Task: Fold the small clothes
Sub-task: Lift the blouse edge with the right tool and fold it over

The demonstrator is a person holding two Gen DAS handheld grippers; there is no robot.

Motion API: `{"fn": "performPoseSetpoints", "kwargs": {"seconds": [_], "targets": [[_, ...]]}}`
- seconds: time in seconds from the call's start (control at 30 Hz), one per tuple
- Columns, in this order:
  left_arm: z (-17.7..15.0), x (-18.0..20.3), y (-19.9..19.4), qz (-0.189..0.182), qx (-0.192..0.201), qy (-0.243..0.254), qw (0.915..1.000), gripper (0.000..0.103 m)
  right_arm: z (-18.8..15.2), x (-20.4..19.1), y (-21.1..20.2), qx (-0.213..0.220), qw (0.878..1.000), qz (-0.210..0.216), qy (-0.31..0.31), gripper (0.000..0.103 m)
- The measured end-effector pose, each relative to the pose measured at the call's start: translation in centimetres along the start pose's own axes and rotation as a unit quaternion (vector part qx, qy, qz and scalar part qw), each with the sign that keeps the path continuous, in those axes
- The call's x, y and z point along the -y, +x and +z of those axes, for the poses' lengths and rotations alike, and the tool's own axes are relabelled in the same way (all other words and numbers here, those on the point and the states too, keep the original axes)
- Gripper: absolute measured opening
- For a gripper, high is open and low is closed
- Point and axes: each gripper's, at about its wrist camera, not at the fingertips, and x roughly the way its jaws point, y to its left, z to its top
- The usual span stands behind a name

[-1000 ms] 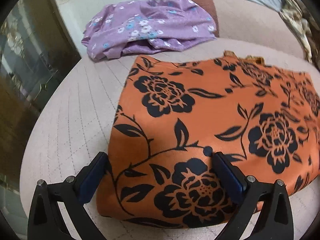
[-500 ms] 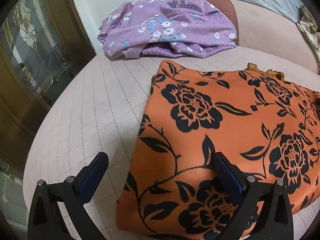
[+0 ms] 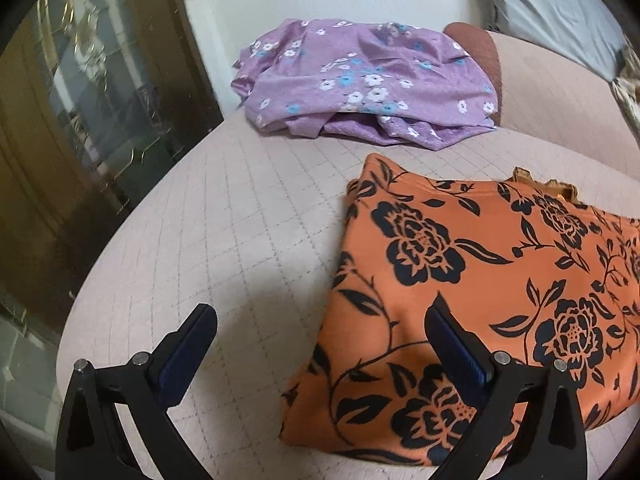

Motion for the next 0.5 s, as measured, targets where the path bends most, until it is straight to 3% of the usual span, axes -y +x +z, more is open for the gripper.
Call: {"fn": "performPoseSetpoints", "kwargs": {"seconds": [0.1,0.27,0.33,0.37,0.4,0.5], "targets": [[-0.6,-0.6,-0.1,0.000,-0.008,-0.004,1.0000,0.103,-0.4,1.8,1.2,-0.018,0.999,0.002,0.037,0.078],[-1.1,-1.8,0.3,0.009,-0.017,0.006,0.9998,0.103,0.0,2.7,2.6,0.026,0.998,-0.008,0.049,0.078],[-1.0,-3.1,0.6,0.016,-0.020,-0.011,0.9996,0.103,0.3,1.9,3.1,0.040,0.999,-0.006,0.034,0.063],[-0.8,-3.9,0.9,0.017,-0.024,-0.024,0.9993,0.103,0.4,1.5,3.6,0.035,0.999,-0.012,0.024,0.034],[-0.7,-4.8,1.1,0.016,-0.028,-0.040,0.9987,0.103,0.4,1.2,3.9,0.027,0.999,-0.015,0.021,0.025],[-0.6,-6.7,1.6,0.015,-0.037,-0.070,0.9968,0.103,-0.2,-2.3,2.9,0.060,0.997,-0.033,-0.028,0.021]]}}
